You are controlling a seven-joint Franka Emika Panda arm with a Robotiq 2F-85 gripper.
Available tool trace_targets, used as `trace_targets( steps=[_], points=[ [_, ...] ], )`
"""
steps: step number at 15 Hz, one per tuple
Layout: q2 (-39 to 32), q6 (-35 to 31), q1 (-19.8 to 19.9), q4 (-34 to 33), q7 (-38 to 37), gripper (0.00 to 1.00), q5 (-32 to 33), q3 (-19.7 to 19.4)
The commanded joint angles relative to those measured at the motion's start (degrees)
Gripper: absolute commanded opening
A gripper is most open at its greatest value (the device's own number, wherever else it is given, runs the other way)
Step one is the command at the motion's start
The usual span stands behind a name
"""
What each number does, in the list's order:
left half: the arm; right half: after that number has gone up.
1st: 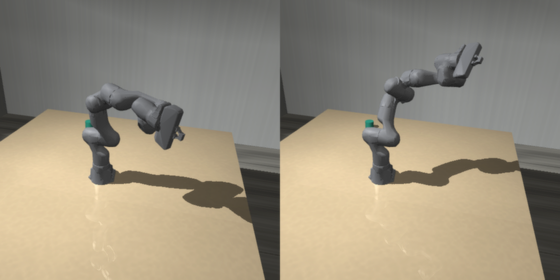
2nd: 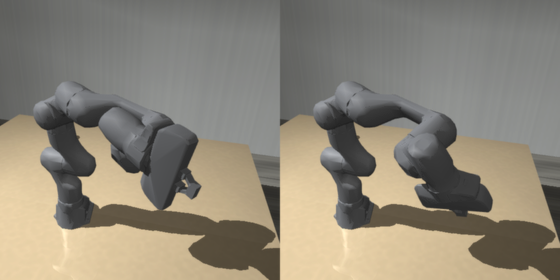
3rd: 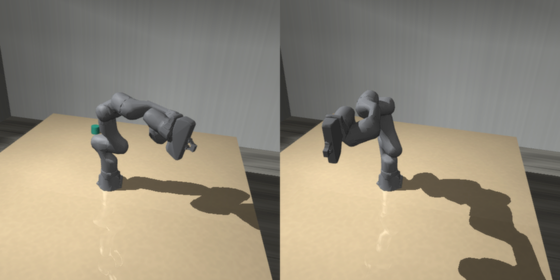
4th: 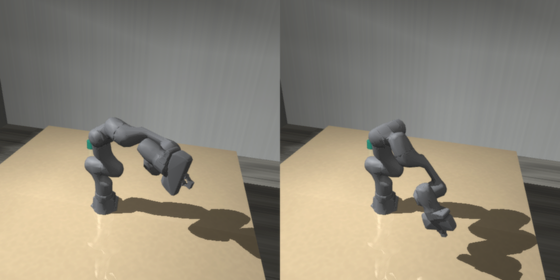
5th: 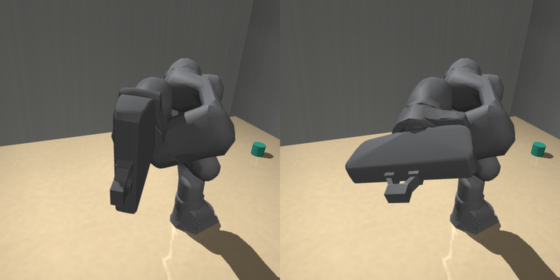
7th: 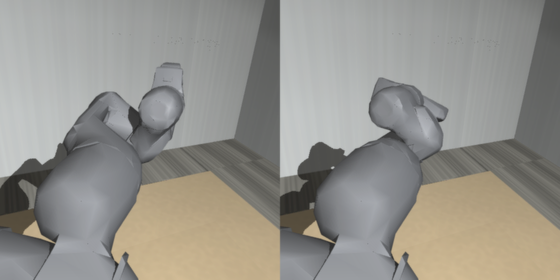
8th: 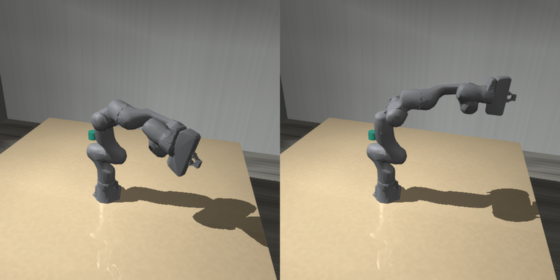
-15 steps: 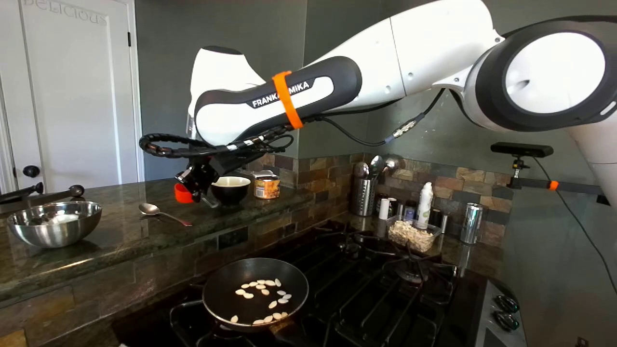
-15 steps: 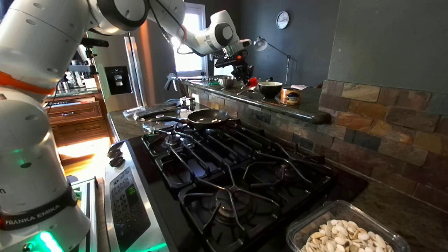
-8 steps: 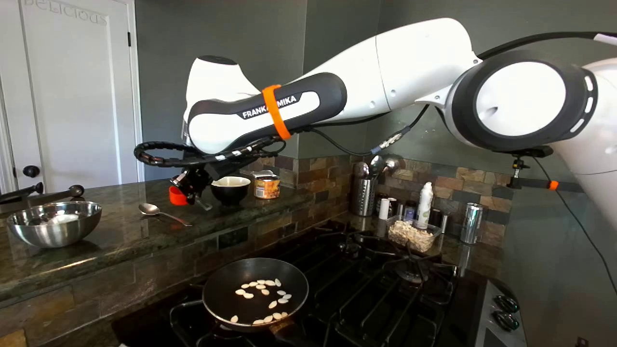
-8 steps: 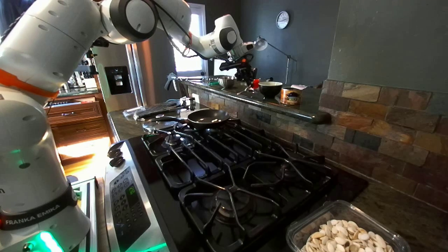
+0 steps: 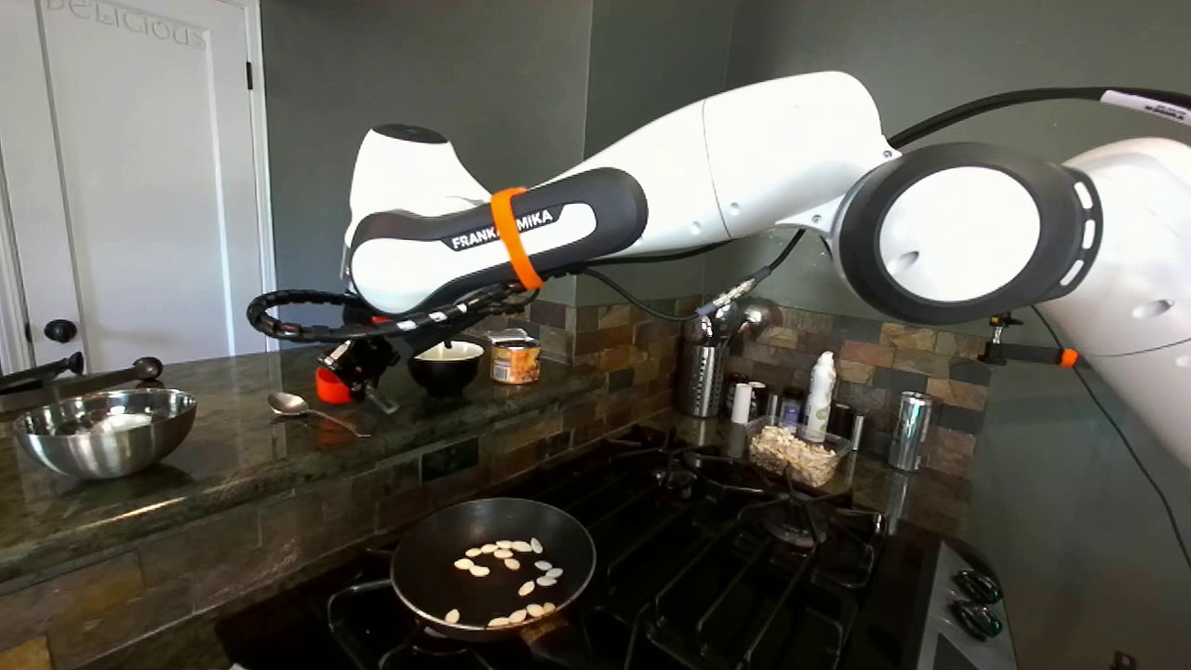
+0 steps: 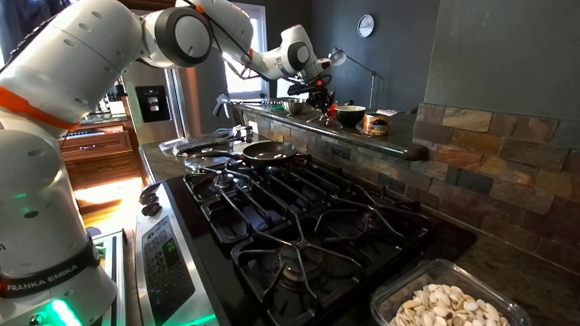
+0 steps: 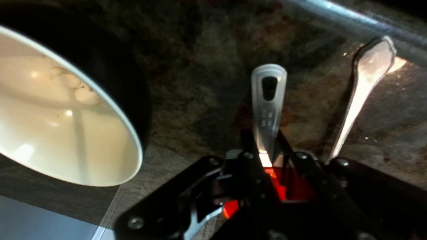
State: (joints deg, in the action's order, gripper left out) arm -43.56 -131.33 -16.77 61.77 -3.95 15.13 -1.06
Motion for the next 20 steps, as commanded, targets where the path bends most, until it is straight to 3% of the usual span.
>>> trace_targets(
  steps=[1,2,10,15,20],
  points=[
    [-2.2,0.6,0.6,-3.0,1.8,0.41,-1.2,1.0],
    [-2.1,0.8,0.4,-3.0,1.6,0.42,-1.0,0.8],
    [-0.2,2.6,-1.4,-2.4,-0.5,1.00,0.1,-0.1],
    [3.0,6.0,-2.0,-0.1,-1.2,1.00,-2.7,1.9],
    [10.2,12.0,-4.3,6.8,-7.5,1.00,-2.4,1.7]
  ],
)
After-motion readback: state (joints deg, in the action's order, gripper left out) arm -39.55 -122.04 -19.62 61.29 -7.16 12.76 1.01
